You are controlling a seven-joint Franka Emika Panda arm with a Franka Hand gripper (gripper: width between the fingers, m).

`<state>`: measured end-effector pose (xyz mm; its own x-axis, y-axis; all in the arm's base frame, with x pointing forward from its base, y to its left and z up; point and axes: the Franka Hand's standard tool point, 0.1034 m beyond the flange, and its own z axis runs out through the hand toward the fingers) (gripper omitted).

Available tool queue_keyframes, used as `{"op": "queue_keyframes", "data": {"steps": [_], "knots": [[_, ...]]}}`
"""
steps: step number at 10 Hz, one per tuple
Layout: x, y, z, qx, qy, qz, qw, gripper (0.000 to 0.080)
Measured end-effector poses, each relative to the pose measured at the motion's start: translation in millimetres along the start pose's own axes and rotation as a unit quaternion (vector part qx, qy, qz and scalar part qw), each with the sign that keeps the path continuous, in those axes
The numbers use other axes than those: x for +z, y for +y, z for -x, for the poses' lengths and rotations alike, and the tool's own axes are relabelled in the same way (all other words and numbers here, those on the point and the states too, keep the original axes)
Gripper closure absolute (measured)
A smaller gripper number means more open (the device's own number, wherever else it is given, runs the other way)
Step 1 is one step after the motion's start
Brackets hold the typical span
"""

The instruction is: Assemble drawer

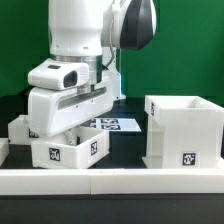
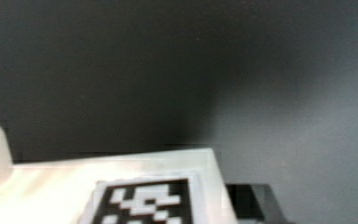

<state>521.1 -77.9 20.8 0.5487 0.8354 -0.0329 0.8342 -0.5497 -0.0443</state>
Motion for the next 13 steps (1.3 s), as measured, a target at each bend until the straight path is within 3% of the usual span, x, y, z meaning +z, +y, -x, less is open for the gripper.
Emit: {"op": "queue_keyframes", "data": {"steps": [4,5,8,9,10,11,13], "knots": [[0.8,-1.5,-5.4,-0.196,-0.024,0.006,0.980,0.0726],[0.3,1.0,-6.1,-0.245,-0.026,0.015,0.969,0.0726],[1.3,2.2,-4.5,-0.261,-0.029,0.017,0.965,0.0726],[2.3,3.1,-11.5,-0.264,-0.024,0.030,0.964,0.0726],[3.4,0.6,-17.6,-0.262,-0.024,0.029,0.964,0.0726],[4.8,-0.9,-27.3,-0.263,-0.023,0.039,0.964,0.0726],[6.6,-5.7,-39.8,-0.266,-0.023,0.041,0.963,0.0725]]}}
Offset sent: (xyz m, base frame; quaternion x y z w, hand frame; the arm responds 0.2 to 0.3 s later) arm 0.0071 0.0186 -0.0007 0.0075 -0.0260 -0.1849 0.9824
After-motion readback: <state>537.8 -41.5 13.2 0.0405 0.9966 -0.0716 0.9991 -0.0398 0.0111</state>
